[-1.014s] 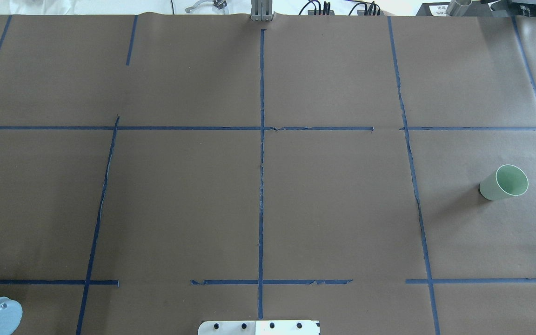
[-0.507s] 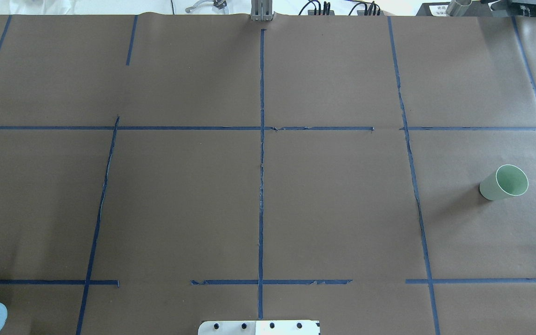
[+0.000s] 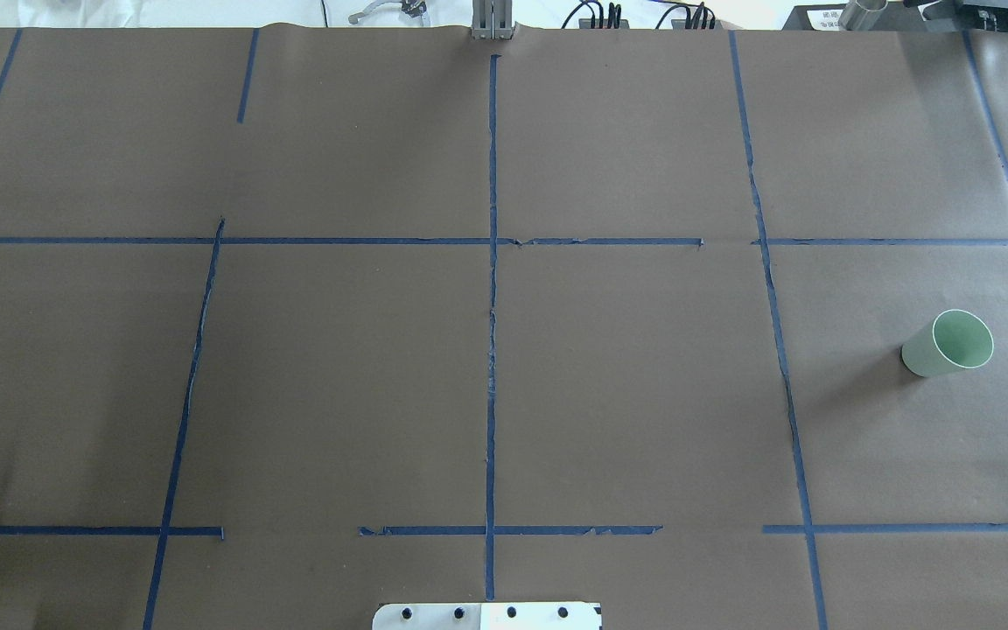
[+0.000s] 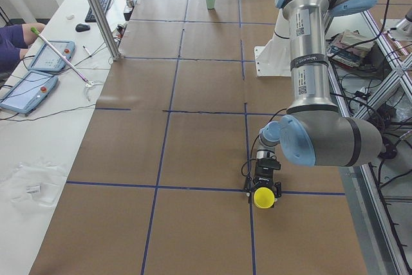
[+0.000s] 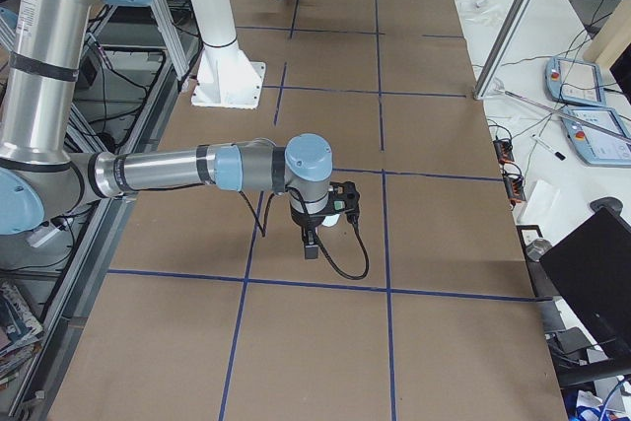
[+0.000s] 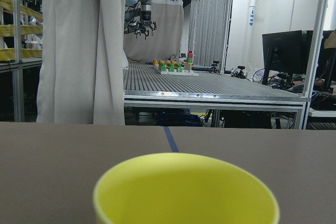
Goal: Transfer and stack yellow cup on green cup
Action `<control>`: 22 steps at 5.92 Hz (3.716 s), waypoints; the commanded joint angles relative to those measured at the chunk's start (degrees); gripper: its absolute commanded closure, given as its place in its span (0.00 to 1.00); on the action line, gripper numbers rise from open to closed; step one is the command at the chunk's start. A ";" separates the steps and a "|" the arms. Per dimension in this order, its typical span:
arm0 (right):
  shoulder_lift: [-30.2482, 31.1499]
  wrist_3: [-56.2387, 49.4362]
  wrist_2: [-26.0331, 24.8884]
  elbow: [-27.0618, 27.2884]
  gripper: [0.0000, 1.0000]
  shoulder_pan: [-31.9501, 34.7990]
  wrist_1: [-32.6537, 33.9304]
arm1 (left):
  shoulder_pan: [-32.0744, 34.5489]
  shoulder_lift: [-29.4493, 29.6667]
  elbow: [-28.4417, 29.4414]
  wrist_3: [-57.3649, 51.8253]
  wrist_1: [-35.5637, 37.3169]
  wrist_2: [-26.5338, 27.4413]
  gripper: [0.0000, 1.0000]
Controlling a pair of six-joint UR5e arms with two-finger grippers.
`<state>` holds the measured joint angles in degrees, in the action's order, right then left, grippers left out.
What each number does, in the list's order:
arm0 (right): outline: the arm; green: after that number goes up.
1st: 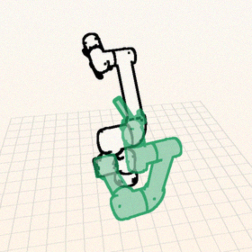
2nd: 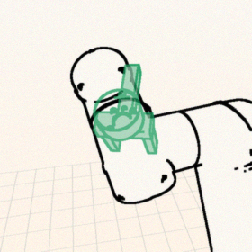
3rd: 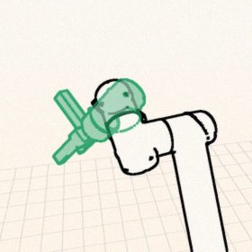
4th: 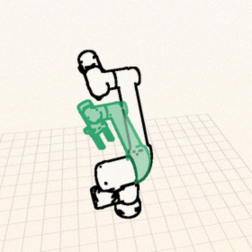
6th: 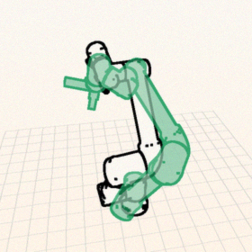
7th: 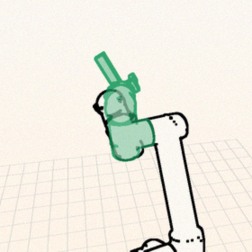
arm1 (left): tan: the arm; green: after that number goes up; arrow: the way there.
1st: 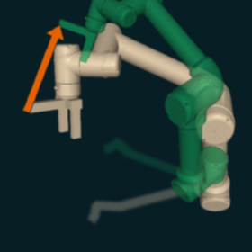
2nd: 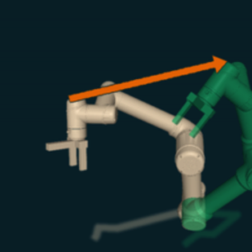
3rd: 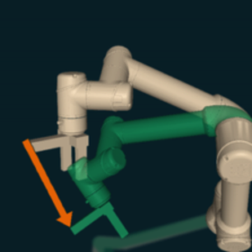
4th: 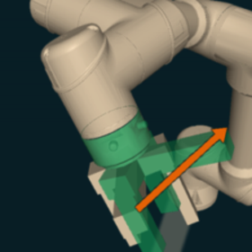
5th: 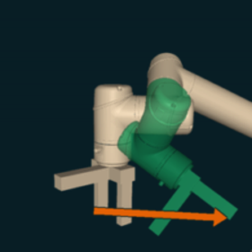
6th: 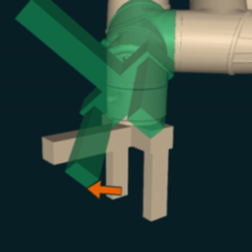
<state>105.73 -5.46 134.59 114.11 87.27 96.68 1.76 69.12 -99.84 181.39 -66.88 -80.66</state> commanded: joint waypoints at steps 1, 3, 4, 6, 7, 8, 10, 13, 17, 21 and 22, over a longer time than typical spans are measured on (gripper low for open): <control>0.00 0.18 0.06 -0.03 0.00 0.00 0.00 | 0.00 -0.13 0.08 0.19 0.09 0.32 0.42; 0.00 0.18 0.06 -0.11 0.00 0.00 0.09 | 0.43 -2.15 -1.49 -0.78 0.18 0.50 0.42; 0.00 0.27 0.06 -0.20 0.00 0.00 0.09 | 0.61 -3.02 -1.41 -2.61 0.09 0.68 0.42; 0.09 0.45 0.15 -0.37 0.00 0.00 0.09 | 6.54 -4.78 -1.24 -9.43 -3.14 10.55 0.42; 0.52 0.45 0.24 -0.38 0.00 0.00 0.09 | 13.72 -4.61 -0.45 -15.66 -6.73 17.66 0.42; 0.61 0.45 0.24 -0.46 0.00 0.00 0.09 | 19.80 -4.35 -0.10 -22.68 -11.21 23.38 0.42; 0.53 0.53 0.33 -0.55 0.00 -0.09 0.09 | 31.92 -4.09 0.08 -41.53 -25.05 29.30 0.42; 0.53 0.53 0.41 -1.60 0.00 -0.09 0.09 | 53.97 9.54 14.85 -88.85 -64.12 28.90 0.42; 0.53 0.53 0.50 -2.31 0.00 -0.09 0.18 | 74.13 15.51 21.00 -124.54 -94.41 -8.92 0.42; -0.70 0.79 7.93 -1.70 0.00 -0.17 -0.09 | 76.46 29.42 17.93 -137.87 -99.58 -19.63 0.58; -1.23 0.89 8.84 -1.61 0.00 -0.26 -0.09 | 73.68 32.53 16.36 -139.63 -100.54 -19.45 0.58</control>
<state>105.00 -4.76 141.60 112.43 87.09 96.62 77.36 97.76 -82.35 45.33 -166.73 -100.19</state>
